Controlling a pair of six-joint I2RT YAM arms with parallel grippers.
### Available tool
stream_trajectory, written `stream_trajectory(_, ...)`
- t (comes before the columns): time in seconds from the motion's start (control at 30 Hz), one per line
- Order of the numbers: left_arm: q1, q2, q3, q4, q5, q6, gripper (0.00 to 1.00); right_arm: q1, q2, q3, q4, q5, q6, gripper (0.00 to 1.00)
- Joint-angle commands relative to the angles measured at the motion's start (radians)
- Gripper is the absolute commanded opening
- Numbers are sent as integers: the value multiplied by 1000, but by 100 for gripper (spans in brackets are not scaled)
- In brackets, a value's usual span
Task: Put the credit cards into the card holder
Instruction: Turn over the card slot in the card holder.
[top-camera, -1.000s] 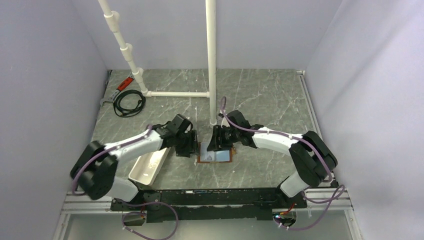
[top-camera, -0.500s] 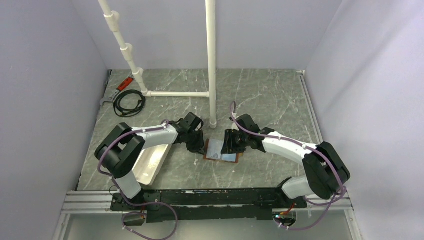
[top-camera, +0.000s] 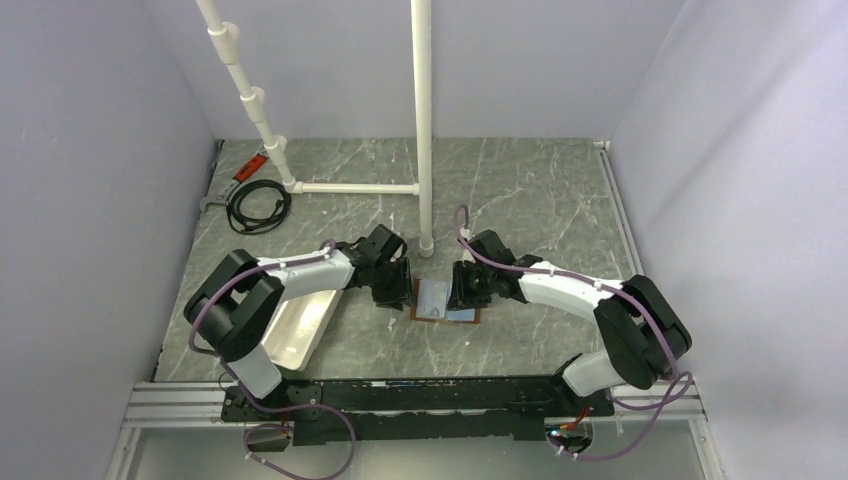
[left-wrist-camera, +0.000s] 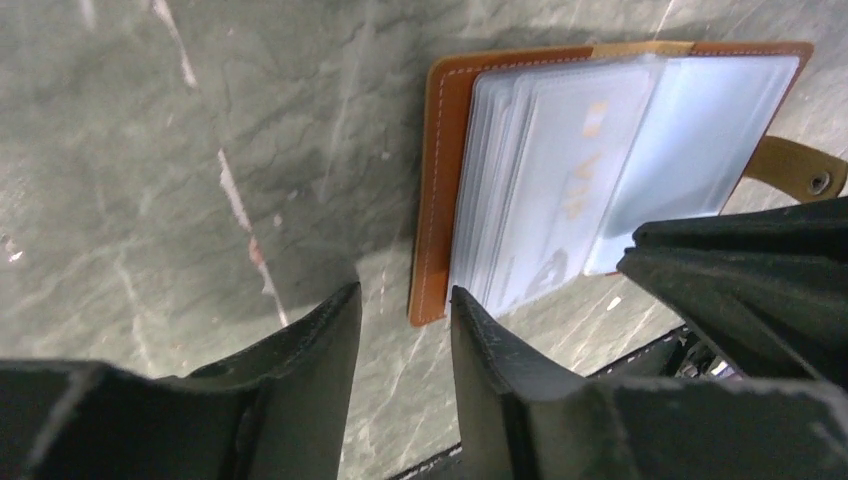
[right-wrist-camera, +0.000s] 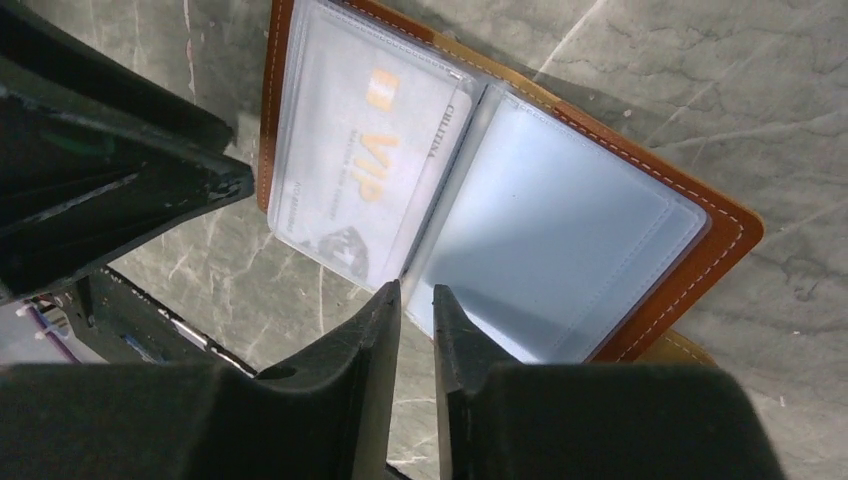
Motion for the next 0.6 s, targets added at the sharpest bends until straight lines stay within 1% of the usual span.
stream_trajectory(0.0, -3, -94, 3, -70, -44, 32, 49, 0, -21, 39, 29, 25, -8, 18)
stream_trajectory(0.07, -3, -117, 11, -48, -37, 38, 56, -7, -38, 39, 17, 56, 0, 14)
stream_trajectory(0.2, -3, -82, 45, -22, -50, 44, 60, -66, -96, 17, 24, 59, 14, 11)
stream_trajectory(0.33, -4, -9, 80, 0, -40, 54, 61, -153, -102, 9, 48, -50, -3, 10)
stream_trajectory(0.4, -5, 25, 93, -1, -48, 59, 62, -164, -76, 24, 55, -102, -27, 8)
stream_trajectory(0.57, -4, 81, 110, -18, -78, 57, 61, -165, -27, 35, 103, -176, -49, 9)
